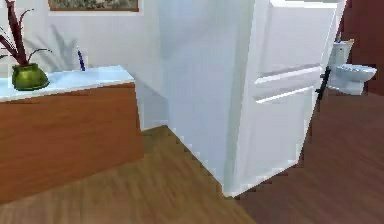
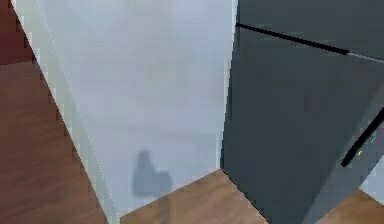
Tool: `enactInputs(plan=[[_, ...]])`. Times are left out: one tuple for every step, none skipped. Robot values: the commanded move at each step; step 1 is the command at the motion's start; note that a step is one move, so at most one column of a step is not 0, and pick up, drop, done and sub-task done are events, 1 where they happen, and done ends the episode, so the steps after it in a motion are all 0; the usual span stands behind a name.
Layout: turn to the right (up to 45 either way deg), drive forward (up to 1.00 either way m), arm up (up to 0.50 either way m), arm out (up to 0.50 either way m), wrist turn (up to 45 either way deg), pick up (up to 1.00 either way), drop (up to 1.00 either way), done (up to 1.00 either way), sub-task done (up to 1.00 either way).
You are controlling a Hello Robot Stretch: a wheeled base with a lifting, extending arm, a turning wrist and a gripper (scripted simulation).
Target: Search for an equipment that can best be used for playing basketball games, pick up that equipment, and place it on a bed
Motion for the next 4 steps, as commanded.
enactInputs(plan=[[-45.0,0.0,0.0,0.0,0.0,0.0,0.0,0.0,0.0],[-45.0,0.0,0.0,0.0,0.0,0.0,0.0,0.0,0.0],[-42.0,0.0,0.0,0.0,0.0,0.0,0.0,0.0,0.0],[-3.0,0.0,0.0,0.0,0.0,0.0,0.0,0.0,0.0]])
